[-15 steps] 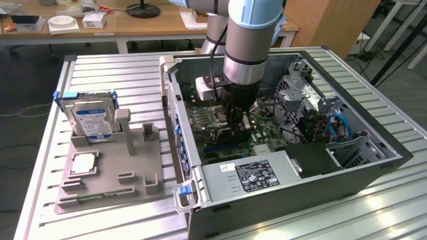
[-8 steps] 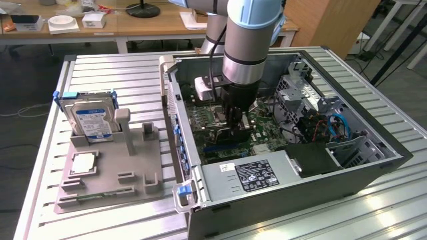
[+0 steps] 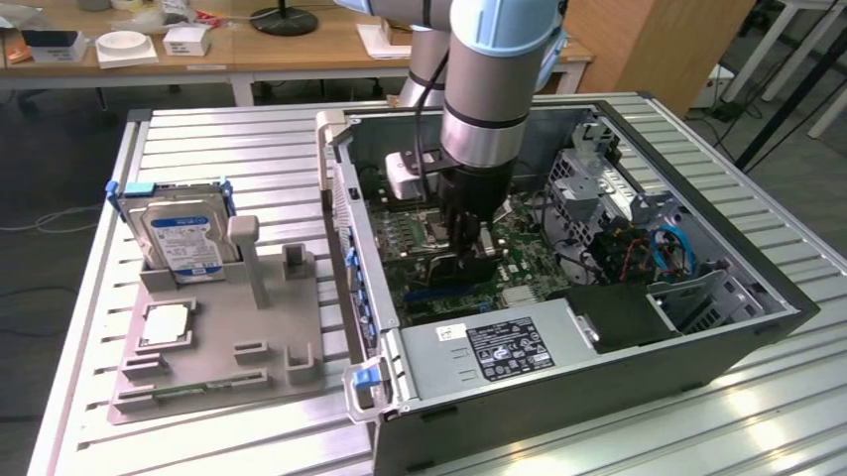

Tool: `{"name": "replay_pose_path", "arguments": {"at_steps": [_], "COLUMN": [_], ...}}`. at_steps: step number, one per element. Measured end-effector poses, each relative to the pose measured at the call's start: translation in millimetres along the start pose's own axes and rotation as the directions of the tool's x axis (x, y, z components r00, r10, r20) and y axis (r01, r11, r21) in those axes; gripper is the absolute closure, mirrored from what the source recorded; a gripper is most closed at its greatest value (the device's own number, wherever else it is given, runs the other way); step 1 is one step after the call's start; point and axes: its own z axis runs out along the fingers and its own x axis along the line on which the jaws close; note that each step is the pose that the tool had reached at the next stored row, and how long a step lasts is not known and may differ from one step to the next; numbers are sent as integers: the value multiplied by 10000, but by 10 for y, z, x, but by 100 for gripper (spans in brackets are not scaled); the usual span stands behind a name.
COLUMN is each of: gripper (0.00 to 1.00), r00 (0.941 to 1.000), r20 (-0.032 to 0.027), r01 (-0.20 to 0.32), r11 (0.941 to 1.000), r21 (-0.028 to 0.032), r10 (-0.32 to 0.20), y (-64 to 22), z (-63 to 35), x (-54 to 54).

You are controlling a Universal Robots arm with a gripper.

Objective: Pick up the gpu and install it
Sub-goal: 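Insert the gpu into the slot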

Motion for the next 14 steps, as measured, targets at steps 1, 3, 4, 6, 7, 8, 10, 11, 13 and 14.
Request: {"name": "replay_pose_path", "arguments": {"at_steps": [1,3,4,6,7,8,10,11,13,14], "gripper": [74,74,74,74,74,74,74,74,74,74], "r00": [10000,10000,10000,10000,10000,10000,10000,10000,10000,10000], "r20": [0,0,0,-1,-2,-1,1,3,2,2], "r01": [0,2,3,3,6,14,32,36,38,40], "r11": [10000,10000,10000,10000,10000,10000,10000,10000,10000,10000], "r21": [0,1,1,-1,-1,-3,-28,-37,-36,-35], "r10": [0,-2,-3,-3,-6,-14,-32,-36,-38,-40], "y": [6,11,12,14,15,14,0,-15,-28,-29], "z": [-1,0,0,1,2,2,3,4,4,4], "x": [0,-1,0,0,0,0,1,1,2,3]}}
